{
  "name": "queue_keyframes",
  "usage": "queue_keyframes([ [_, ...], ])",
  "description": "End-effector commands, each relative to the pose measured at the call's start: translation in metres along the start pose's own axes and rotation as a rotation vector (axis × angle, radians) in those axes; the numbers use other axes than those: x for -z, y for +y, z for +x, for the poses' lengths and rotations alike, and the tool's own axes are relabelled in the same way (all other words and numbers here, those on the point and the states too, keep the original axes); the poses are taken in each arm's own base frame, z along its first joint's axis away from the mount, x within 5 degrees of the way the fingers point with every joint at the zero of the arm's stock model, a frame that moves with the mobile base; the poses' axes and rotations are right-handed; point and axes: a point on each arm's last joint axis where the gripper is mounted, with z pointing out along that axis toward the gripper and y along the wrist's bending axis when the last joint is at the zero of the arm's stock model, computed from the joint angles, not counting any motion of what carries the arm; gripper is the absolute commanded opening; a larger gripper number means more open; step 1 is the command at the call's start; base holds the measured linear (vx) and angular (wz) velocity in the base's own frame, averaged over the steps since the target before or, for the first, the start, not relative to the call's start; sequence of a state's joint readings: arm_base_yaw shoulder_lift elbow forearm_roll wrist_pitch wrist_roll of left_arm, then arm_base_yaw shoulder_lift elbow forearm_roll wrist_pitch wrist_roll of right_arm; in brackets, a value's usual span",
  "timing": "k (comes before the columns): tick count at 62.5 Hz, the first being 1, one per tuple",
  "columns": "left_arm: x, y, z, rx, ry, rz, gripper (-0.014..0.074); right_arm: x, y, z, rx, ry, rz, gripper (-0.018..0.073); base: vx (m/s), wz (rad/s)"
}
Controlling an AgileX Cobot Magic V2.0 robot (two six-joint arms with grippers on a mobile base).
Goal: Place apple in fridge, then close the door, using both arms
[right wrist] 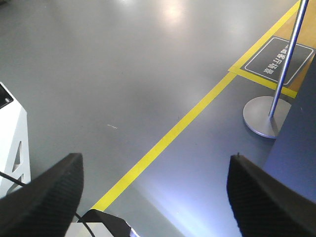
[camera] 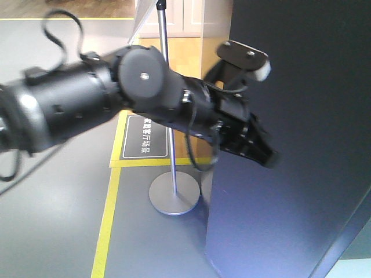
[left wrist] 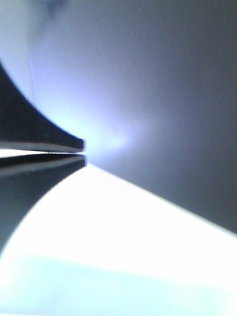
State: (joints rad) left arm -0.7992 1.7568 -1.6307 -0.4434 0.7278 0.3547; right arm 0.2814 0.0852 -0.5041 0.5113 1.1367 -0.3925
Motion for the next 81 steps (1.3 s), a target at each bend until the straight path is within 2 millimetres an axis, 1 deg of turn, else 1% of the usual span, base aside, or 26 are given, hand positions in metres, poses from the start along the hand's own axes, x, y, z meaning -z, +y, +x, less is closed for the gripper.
queue_keyframes([
  [1, 0.043, -0.008, -0.011, 0.011, -0.127, -0.084, -0.0006, 0.003, 0.001, -0.011, -0.005, -0.065, -0.002, 0.0568, 0.0, 0.0],
  [8, 0.059, -0.005, 0.01, 0.007, -0.134, -0.15, -0.0006, 0.003, 0.001, -0.011, -0.005, -0.065, -0.002, 0.0568, 0.0, 0.0],
  [13, 0.075, -0.003, 0.027, 0.006, -0.156, -0.191, -0.0006, 0.003, 0.001, -0.011, -0.005, -0.065, -0.002, 0.0568, 0.0, 0.0],
  [14, 0.081, -0.003, 0.029, 0.007, -0.168, -0.198, -0.0006, 0.003, 0.001, -0.011, -0.005, -0.065, -0.002, 0.0568, 0.0, 0.0],
  [17, 0.088, 0.002, 0.04, 0.018, -0.18, -0.223, -0.0006, 0.003, 0.001, -0.011, -0.005, -0.065, -0.002, 0.0568, 0.0, 0.0],
  [22, 0.105, 0.01, 0.056, 0.043, -0.202, -0.265, -0.0006, 0.003, 0.001, -0.011, -0.005, -0.065, -0.002, 0.0568, 0.0, 0.0],
  [28, 0.124, 0.023, 0.081, 0.102, -0.19, -0.323, -0.0006, 0.003, 0.001, -0.011, -0.008, -0.069, -0.007, 0.0568, 0.0, 0.0],
  [35, 0.144, 0.033, 0.108, 0.148, -0.174, -0.399, -0.0006, 0.003, 0.003, -0.012, -0.02, -0.08, -0.029, 0.0568, 0.0, 0.0],
  [39, 0.152, 0.039, 0.124, 0.179, -0.158, -0.451, -0.0006, 0.003, 0.004, -0.013, -0.024, -0.081, -0.037, 0.0568, 0.0, 0.0],
  [46, 0.168, 0.044, 0.147, 0.222, -0.159, -0.531, -0.0006, 0.003, 0.004, -0.013, -0.02, -0.081, -0.036, 0.0568, 0.0, 0.0],
  [52, 0.182, 0.045, 0.163, 0.259, -0.167, -0.596, -0.0006, 0.003, 0.003, -0.013, -0.017, -0.083, -0.026, 0.0568, 0.0, 0.0],
  [59, 0.193, 0.046, 0.178, 0.292, -0.177, -0.653, -0.0006, 0.003, -0.001, -0.011, -0.026, -0.065, 0.019, 0.0553, 0.0, 0.0],
  [63, 0.196, 0.045, 0.184, 0.284, -0.177, -0.673, -0.0006, 0.003, -0.006, -0.01, -0.052, -0.044, 0.064, 0.0526, 0.0, 0.0],
  [69, 0.199, 0.044, 0.187, 0.273, -0.155, -0.686, -0.0006, 0.0, -0.015, -0.01, -0.091, 0.007, 0.136, 0.0454, 0.0, 0.0],
  [76, 0.198, 0.043, 0.191, 0.288, -0.113, -0.684, -0.0006, -0.007, -0.024, -0.013, -0.127, 0.077, 0.189, 0.0312, 0.0, 0.0],
  [81, 0.197, 0.044, 0.192, 0.291, -0.104, -0.683, -0.0006, -0.014, -0.03, -0.016, -0.14, 0.128, 0.196, 0.0189, 0.0, 0.0],
])
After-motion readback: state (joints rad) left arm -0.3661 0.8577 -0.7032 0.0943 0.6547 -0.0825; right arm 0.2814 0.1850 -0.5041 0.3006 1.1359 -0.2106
